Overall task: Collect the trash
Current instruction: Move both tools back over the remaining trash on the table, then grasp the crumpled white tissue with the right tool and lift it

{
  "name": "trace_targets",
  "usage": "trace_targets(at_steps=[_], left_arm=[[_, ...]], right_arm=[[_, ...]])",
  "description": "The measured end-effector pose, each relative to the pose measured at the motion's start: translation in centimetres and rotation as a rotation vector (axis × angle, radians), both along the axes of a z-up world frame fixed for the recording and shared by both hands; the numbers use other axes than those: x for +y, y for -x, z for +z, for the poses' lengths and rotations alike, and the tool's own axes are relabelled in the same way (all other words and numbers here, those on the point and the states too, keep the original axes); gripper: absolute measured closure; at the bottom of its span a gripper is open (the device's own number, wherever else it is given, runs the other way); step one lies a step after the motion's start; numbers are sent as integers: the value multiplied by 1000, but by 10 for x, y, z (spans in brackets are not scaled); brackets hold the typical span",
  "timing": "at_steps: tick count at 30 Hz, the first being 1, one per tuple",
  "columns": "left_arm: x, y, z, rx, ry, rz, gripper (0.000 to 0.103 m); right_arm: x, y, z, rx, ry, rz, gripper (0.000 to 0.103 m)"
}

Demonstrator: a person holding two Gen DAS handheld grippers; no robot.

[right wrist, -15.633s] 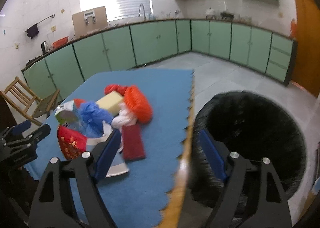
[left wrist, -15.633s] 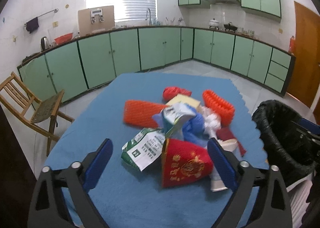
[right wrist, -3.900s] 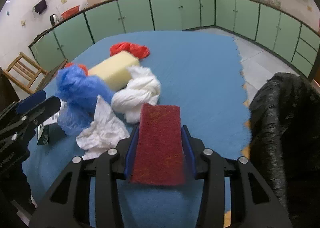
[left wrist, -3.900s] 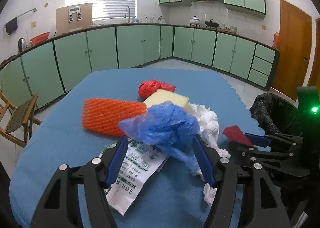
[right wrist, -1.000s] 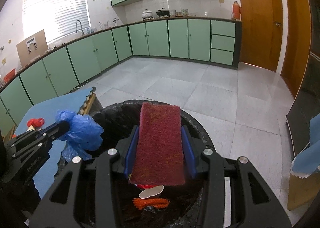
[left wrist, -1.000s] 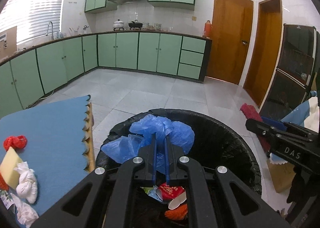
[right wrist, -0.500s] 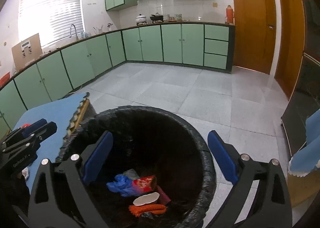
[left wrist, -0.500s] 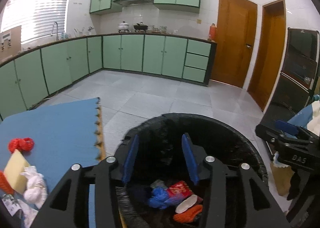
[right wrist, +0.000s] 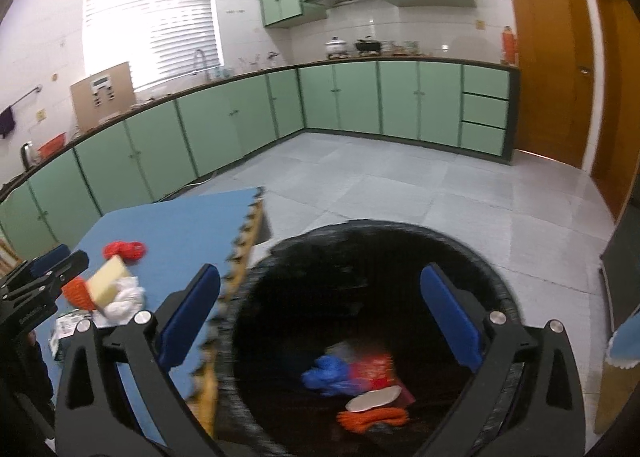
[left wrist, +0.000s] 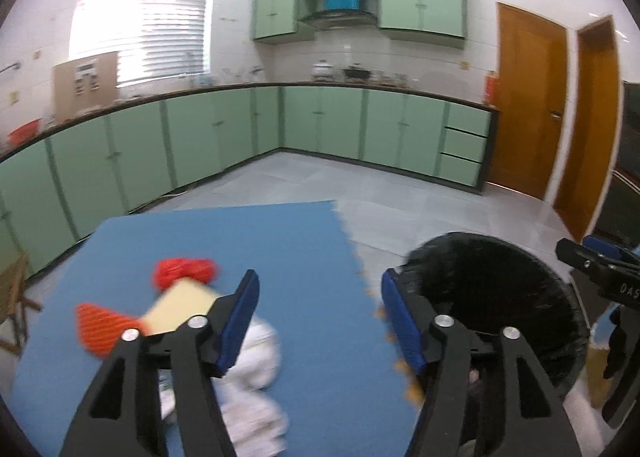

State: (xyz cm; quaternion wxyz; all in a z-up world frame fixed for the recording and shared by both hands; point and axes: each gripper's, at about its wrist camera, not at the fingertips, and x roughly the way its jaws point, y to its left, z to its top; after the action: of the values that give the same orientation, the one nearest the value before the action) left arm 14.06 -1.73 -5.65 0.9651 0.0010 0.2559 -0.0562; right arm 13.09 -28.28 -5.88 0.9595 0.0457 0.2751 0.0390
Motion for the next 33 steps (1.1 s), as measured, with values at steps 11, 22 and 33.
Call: trace_targets(at_steps=[11,22,33], left_arm=[[115,39,-23,52,-27,249,30],[151,56,-60,114,-34,313,30],[169,62,-78,143,-24,325,30]], right_arm=[[113,1,-15,36,15,193,5],[198,2,-54,89,28,298,6],[247,-3,-87,162,74,351,21]])
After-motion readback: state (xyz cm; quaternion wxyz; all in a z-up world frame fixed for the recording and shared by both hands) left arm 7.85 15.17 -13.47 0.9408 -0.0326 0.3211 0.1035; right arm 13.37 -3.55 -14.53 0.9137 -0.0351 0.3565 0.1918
